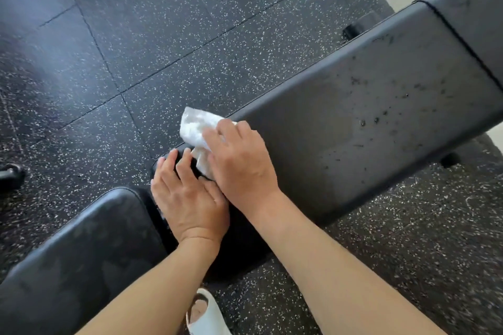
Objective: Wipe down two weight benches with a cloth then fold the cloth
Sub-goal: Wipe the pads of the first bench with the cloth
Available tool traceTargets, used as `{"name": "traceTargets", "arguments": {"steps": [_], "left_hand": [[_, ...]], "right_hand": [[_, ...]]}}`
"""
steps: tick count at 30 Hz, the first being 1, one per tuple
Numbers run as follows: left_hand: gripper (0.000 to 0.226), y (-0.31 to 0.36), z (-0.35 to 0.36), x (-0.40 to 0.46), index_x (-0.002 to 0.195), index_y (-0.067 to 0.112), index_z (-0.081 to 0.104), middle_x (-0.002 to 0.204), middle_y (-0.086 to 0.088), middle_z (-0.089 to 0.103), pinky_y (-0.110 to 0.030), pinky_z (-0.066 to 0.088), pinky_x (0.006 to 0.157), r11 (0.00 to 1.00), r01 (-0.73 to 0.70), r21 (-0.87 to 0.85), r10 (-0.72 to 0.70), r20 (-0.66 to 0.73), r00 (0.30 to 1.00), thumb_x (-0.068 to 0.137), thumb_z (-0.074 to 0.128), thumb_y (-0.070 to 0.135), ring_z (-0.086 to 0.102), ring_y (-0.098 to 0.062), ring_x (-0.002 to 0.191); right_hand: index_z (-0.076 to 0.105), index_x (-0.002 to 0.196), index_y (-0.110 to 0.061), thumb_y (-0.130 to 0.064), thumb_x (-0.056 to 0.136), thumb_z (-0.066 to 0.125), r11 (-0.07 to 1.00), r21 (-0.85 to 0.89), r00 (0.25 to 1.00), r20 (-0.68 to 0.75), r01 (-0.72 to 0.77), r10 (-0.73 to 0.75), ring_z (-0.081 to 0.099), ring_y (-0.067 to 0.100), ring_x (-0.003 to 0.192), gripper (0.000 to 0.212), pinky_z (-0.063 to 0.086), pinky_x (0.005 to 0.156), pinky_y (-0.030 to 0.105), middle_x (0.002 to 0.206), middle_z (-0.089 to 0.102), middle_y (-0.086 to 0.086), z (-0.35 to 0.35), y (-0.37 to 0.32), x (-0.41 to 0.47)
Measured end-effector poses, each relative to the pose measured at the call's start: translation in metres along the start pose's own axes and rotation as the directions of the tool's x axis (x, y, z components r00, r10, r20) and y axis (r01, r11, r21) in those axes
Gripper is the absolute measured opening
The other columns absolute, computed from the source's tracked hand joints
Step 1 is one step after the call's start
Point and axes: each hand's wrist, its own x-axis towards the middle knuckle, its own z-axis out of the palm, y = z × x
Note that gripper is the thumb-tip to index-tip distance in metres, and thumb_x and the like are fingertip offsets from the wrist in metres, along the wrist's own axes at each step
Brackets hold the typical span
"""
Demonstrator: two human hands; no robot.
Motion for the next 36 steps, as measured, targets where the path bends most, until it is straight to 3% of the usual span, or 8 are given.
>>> {"name": "traceTargets", "arguments": {"steps": [5, 9, 12, 15, 21, 27, 32, 36], "left_hand": [[0.056, 0.002, -0.002, -0.002, 0.142, -0.001, 0.054, 0.153, -0.022, 0.048, -0.054, 0.023, 0.126, 1.0, -0.011, 0.023, 0.011, 0.024, 1.0, 0.089, 0.047, 0.016, 0.039, -0.045, 0.146], [0.056, 0.003, -0.005, -0.003, 0.143, -0.001, 0.052, 0.154, -0.023, 0.046, -0.053, 0.021, 0.126, 1.0, -0.007, 0.015, 0.006, 0.03, 1.0, 0.09, 0.046, 0.015, 0.037, -0.046, 0.147], [0.056, 0.005, -0.005, -0.004, 0.142, -0.002, 0.053, 0.153, -0.023, 0.047, -0.055, 0.023, 0.125, 1.0, -0.014, 0.007, 0.014, 0.02, 1.0, 0.089, 0.047, 0.014, 0.038, -0.048, 0.146], [0.056, 0.003, -0.004, -0.003, 0.142, -0.001, 0.053, 0.152, -0.023, 0.047, -0.055, 0.023, 0.125, 1.0, -0.013, 0.012, 0.013, 0.013, 1.0, 0.089, 0.047, 0.014, 0.038, -0.047, 0.146], [0.057, 0.001, 0.001, -0.002, 0.141, 0.0, 0.053, 0.151, -0.022, 0.048, -0.055, 0.024, 0.125, 0.999, -0.013, 0.03, 0.013, -0.006, 1.0, 0.089, 0.044, 0.019, 0.04, -0.047, 0.144], [0.056, 0.0, 0.002, -0.002, 0.141, 0.002, 0.054, 0.15, -0.022, 0.048, -0.056, 0.027, 0.123, 1.0, -0.003, 0.024, 0.004, -0.033, 0.999, 0.089, 0.044, 0.016, 0.041, -0.047, 0.142], [0.056, -0.002, 0.002, -0.002, 0.142, 0.002, 0.054, 0.151, -0.021, 0.048, -0.053, 0.025, 0.125, 1.0, 0.0, 0.018, 0.0, -0.018, 1.0, 0.09, 0.042, 0.018, 0.04, -0.046, 0.144], [0.055, -0.001, 0.001, -0.002, 0.141, 0.002, 0.055, 0.15, -0.021, 0.049, -0.053, 0.025, 0.125, 1.0, -0.015, -0.005, 0.014, -0.009, 1.0, 0.09, 0.042, 0.019, 0.04, -0.046, 0.144]], "right_hand": [[0.064, 0.126, -0.017, -0.025, 0.103, 0.042, 0.99, -0.101, 0.992, 0.063, -0.101, 0.108, 0.052, 0.031, 0.097, 0.033, 0.045, 0.081, 0.043, 0.121, 0.061, 0.008, -0.029, 0.054, -0.025], [0.068, 0.13, -0.014, -0.018, 0.098, 0.062, 0.94, 0.001, 0.928, -0.155, -0.342, 0.338, 0.049, 0.03, 0.088, 0.033, 0.048, 0.081, 0.043, 0.112, 0.062, 0.009, -0.08, 0.112, -0.097], [0.067, 0.134, -0.013, -0.017, 0.101, 0.062, 0.942, 0.029, 0.934, -0.119, -0.335, 0.336, 0.048, 0.028, 0.091, 0.033, 0.048, 0.086, 0.039, 0.117, 0.062, 0.006, -0.09, 0.107, -0.142], [0.071, 0.126, -0.01, -0.014, 0.095, 0.066, 0.951, -0.008, 0.942, -0.139, -0.309, 0.305, 0.051, 0.029, 0.085, 0.031, 0.05, 0.079, 0.042, 0.108, 0.064, 0.009, -0.082, 0.107, -0.134], [0.07, 0.098, -0.008, -0.023, 0.088, 0.061, 0.972, -0.058, 0.965, -0.143, -0.228, 0.218, 0.053, 0.032, 0.078, 0.021, 0.048, 0.066, 0.043, 0.093, 0.062, 0.012, -0.059, 0.118, -0.007], [0.065, 0.098, -0.01, -0.036, 0.096, 0.042, 0.984, -0.127, 0.992, 0.01, -0.124, 0.127, 0.051, 0.03, 0.091, 0.035, 0.044, 0.08, 0.042, 0.104, 0.062, 0.011, -0.036, 0.119, 0.074], [0.068, 0.103, -0.007, -0.024, 0.092, 0.063, 0.991, -0.012, 0.99, -0.054, -0.133, 0.132, 0.049, 0.032, 0.082, 0.021, 0.047, 0.073, 0.045, 0.097, 0.059, 0.012, -0.054, 0.106, -0.002], [0.07, 0.119, -0.012, -0.019, 0.092, 0.069, 0.991, 0.006, 0.991, 0.0, -0.13, 0.13, 0.049, 0.027, 0.084, 0.028, 0.049, 0.075, 0.042, 0.102, 0.061, 0.007, -0.066, 0.073, -0.097]]}}
